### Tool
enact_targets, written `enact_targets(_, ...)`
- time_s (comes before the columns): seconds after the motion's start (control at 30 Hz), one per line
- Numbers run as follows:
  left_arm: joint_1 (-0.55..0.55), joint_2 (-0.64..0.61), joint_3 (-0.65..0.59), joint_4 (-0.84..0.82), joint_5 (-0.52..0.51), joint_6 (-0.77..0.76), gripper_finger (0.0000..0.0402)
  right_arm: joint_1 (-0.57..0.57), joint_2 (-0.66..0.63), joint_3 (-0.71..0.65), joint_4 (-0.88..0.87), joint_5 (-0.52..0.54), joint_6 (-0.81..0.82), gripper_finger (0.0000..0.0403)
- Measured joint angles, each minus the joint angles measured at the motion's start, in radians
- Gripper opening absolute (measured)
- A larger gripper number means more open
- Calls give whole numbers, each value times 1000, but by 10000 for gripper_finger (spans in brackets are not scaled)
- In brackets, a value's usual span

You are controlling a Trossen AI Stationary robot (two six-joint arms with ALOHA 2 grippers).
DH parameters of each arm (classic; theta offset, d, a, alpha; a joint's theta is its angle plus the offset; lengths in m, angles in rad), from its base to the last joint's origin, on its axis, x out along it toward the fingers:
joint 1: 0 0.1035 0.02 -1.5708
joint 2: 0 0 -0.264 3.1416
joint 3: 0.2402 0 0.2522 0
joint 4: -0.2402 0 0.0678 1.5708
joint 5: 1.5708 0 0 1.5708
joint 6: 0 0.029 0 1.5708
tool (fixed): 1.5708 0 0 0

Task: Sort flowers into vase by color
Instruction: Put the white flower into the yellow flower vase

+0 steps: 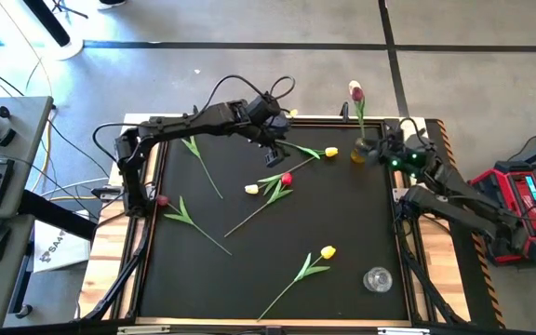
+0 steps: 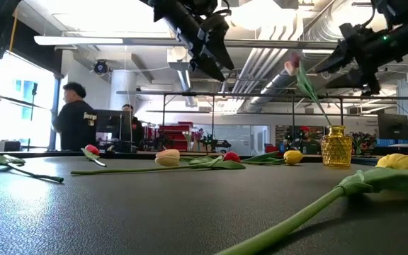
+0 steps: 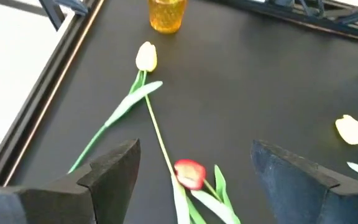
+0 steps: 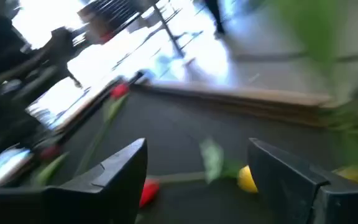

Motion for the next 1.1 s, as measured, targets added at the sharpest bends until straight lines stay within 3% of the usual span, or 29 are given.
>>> enact_targets(0.13, -4, -59, 0, 25, 43, 36, 293, 93, 50, -13, 33, -50, 17, 242)
enact_targets(0.37, -3, -155, 1, 57, -26, 69, 293, 286, 239, -13, 250, 47, -16, 206)
enact_targets(0.57, 0, -191, 1, 36, -30, 61, 293, 400, 464, 2, 371, 103, -125, 199)
enact_targets(0.93, 1, -337, 1, -34, -101, 99, 293, 510, 859, 296, 353, 209, -350, 200)
enact_targets(1.1, 1, -389, 1, -112, -94, 129, 293, 509, 1066, 467, 263, 182, -437, 200)
